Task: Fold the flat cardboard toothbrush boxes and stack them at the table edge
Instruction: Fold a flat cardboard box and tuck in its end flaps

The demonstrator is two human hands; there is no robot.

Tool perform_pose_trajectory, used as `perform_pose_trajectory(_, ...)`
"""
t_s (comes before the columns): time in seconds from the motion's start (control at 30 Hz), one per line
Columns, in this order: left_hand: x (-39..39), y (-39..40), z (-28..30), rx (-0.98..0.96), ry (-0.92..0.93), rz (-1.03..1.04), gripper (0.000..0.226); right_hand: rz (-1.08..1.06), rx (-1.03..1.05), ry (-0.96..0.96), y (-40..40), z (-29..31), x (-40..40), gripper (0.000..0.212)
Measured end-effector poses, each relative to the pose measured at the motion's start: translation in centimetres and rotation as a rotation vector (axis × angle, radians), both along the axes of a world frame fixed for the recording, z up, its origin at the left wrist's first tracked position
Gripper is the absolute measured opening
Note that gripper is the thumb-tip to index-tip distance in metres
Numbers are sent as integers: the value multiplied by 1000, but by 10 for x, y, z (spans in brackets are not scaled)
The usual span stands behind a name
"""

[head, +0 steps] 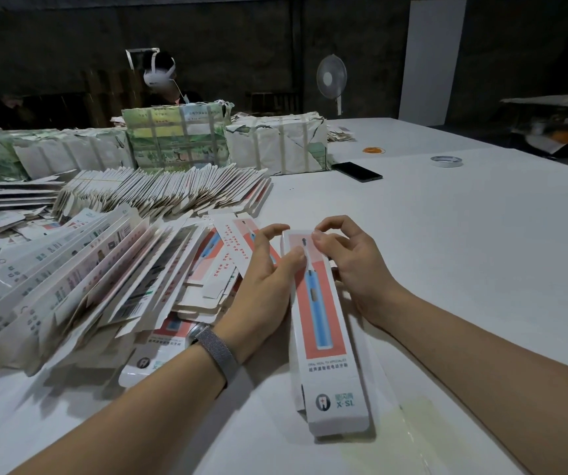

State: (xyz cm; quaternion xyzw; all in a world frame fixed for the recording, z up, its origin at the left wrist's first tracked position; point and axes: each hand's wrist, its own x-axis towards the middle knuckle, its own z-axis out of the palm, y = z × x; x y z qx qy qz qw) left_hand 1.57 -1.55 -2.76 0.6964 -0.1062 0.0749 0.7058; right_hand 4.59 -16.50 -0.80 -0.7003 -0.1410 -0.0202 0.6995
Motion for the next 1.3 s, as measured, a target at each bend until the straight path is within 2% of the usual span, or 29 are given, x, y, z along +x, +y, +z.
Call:
perform_pose_trajectory(0.07,0,-1,1,-30,-19,15,29,-66,-67,-70,1,-2,0,6)
perform_pose_trajectory(0.17,-2,-1,1,-64,-44,19,35,-162,-288,-223,0,3,-2,8)
perform_pose_trajectory(0.27,-4,-3,4,-123,-63,50,36,-161,-639,-324,-3,18,-10,37)
perform_pose_trajectory(0.37,-4,-4,5,-166,-41,83,44,-10,-871,-313,-5,34,-26,59)
perform_pose_trajectory(0.47,-4,-4,7,-83,-26,97,57,11,-1076,-309,-6,38,-40,60)
perform_pose_trajectory(0.6,-2,-3,5,-26,-59,34,54,-90,-1210,-359,-18,40,-44,54)
perform_pose_trajectory(0.67,0,-5,1,-56,-33,26,55,-144,-1268,-308,-41,43,-42,47)
perform_pose_trajectory(0.8,5,1,-5,-19,-37,106,10,-277,-1449,-173,-112,43,-34,34)
perform_pose_trajectory(0.9,6,-1,-6,25,-39,95,12,-443,-1559,-46,-181,38,-33,27)
perform_pose_trajectory(1.1,3,-2,-4,80,-35,67,16,-696,-1836,205,-294,33,-35,47)
perform_pose_trajectory(1.2,5,-2,-4,85,-19,78,17,-838,-1980,188,-319,28,-32,41)
perform_pose_trajectory(1.3,3,-3,-1,72,1,79,19,-890,-1980,148,-325,24,-27,41)
